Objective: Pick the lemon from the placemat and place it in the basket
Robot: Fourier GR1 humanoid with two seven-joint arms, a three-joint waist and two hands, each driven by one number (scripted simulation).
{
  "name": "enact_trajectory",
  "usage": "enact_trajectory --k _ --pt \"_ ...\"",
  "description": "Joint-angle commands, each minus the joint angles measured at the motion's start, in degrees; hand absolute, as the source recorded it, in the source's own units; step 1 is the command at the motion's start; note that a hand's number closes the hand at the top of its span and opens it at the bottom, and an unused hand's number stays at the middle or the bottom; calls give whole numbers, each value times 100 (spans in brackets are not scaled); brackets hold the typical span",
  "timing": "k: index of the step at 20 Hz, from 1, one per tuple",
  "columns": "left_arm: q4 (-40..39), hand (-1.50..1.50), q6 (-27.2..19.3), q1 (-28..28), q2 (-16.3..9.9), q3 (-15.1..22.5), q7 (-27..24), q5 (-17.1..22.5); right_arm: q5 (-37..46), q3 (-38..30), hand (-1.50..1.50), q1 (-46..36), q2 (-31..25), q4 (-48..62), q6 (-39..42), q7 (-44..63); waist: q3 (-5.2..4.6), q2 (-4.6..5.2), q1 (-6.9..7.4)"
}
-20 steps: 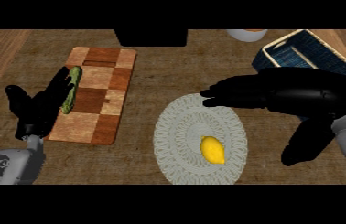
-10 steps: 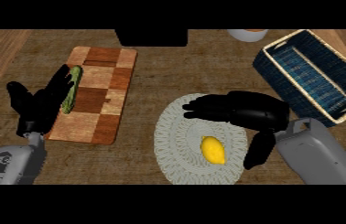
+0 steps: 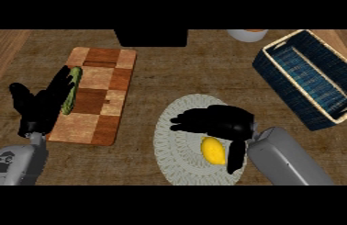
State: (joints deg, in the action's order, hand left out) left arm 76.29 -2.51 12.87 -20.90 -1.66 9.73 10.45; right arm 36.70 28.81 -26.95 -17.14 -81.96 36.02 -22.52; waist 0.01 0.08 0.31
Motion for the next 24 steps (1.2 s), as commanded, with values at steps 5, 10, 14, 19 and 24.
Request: enact_trajectory --k 5,10,14,19,24 --pt "281 0 199 -101 -3 -310 205 -10 963 40 -150 -142 91 866 -251 -707 -1 -6 -1" --pt "515 0 157 -88 128 -223 489 -263 1000 -329 -150 -300 61 988 -85 -1124 0 -8 -3" --pt "797 0 170 -479 204 -174 336 -353 780 -304 -150 172 -207 555 107 -1256 -1 -20 -9" --pt "400 0 70 25 323 -283 516 -419 887 -101 -150 240 -187 595 13 -1410 -1 -13 -37" --pt "278 0 389 -134 248 -459 224 -388 1114 -62 -150 183 -39 841 -382 -1521 -1 -9 -19"
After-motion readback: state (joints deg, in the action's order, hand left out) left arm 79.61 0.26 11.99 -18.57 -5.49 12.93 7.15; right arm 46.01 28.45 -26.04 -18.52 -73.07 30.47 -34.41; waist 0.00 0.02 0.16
